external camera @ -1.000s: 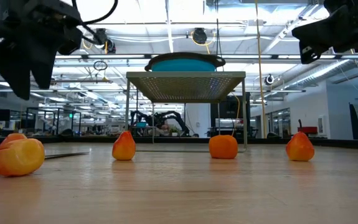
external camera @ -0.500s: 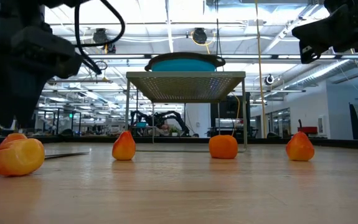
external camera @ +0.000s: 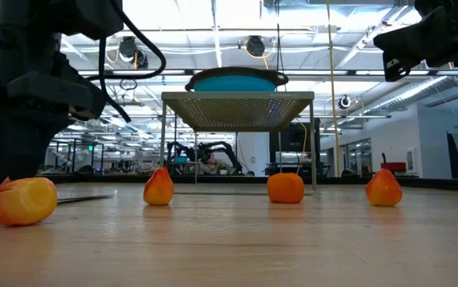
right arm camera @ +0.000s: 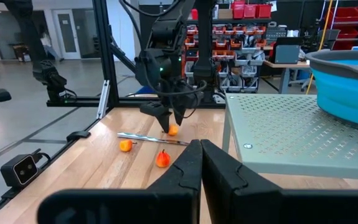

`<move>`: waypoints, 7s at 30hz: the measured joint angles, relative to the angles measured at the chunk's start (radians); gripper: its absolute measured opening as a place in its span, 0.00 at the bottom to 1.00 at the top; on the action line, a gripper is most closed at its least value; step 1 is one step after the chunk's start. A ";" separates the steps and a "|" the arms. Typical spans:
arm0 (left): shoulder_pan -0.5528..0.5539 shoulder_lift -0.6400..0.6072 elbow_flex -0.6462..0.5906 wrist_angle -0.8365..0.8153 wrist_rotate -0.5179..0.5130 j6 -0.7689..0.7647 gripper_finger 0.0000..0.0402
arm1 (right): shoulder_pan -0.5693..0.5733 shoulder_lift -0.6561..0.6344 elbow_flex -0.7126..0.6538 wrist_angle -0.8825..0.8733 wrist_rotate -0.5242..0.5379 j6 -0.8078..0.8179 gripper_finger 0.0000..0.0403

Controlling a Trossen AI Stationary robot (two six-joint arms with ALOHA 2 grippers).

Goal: Pick & Place Fruit
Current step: Put the left Pear into the blue strainer bowl on the shelf

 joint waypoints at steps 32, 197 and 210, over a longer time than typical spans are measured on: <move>0.000 0.066 0.003 0.052 -0.004 0.110 0.63 | 0.000 0.000 0.000 0.000 0.000 0.000 0.00; 0.329 -0.372 0.002 1.565 -0.541 1.364 0.26 | 0.000 0.000 -0.001 0.000 -0.004 0.000 0.00; 0.448 -0.342 0.228 1.058 -0.536 1.254 0.26 | 0.000 0.000 -0.001 0.000 -0.003 0.000 0.00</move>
